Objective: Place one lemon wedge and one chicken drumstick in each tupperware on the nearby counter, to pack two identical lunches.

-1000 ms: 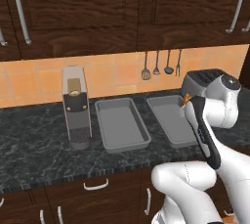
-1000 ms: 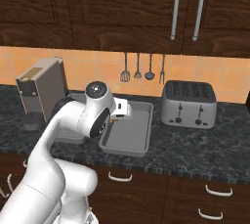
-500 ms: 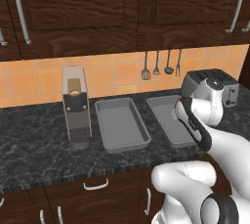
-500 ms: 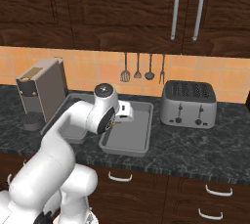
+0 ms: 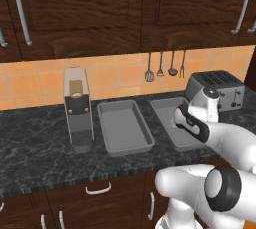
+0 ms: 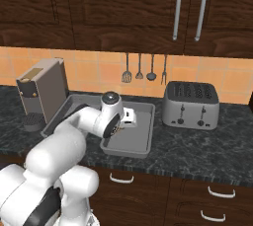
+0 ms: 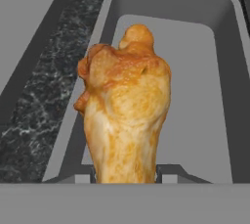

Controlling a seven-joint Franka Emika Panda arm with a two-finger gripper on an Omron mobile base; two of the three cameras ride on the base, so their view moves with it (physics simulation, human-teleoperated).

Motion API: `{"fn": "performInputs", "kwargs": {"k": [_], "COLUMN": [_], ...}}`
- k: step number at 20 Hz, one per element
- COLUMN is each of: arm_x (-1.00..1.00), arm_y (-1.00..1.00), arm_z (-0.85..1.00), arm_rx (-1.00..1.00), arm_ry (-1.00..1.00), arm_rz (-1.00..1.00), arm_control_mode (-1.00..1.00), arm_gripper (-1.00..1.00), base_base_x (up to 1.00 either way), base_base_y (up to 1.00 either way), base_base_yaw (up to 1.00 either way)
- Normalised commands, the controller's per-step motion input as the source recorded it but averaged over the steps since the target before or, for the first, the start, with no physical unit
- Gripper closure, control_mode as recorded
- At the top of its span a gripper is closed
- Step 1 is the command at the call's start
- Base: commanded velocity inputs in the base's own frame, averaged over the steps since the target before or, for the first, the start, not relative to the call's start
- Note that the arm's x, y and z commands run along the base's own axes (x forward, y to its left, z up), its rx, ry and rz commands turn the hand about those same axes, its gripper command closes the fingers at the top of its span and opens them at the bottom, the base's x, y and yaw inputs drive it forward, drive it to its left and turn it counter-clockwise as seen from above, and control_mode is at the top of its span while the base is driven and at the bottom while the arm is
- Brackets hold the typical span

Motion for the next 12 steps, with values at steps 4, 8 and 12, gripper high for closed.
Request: {"fn": "performInputs", "kwargs": {"k": [4, 8, 12], "arm_x": [0.26, 0.31, 0.32], "arm_y": [-0.04, 0.0, -0.04], "arm_z": [-0.12, -0.25, -0.23], "arm_rx": [0.0, 0.0, 0.0], "arm_ry": [0.0, 0.0, 0.0], "arm_rz": [0.0, 0.0, 0.0], "arm_control_mode": [-1.0, -1.0, -1.0], "arm_gripper": [1.0, 1.0, 1.0], "base_base_x": [0.0, 0.0, 0.0], "base_base_y": [0.0, 0.0, 0.0], "base_base_yaw": [0.0, 0.0, 0.0]}}
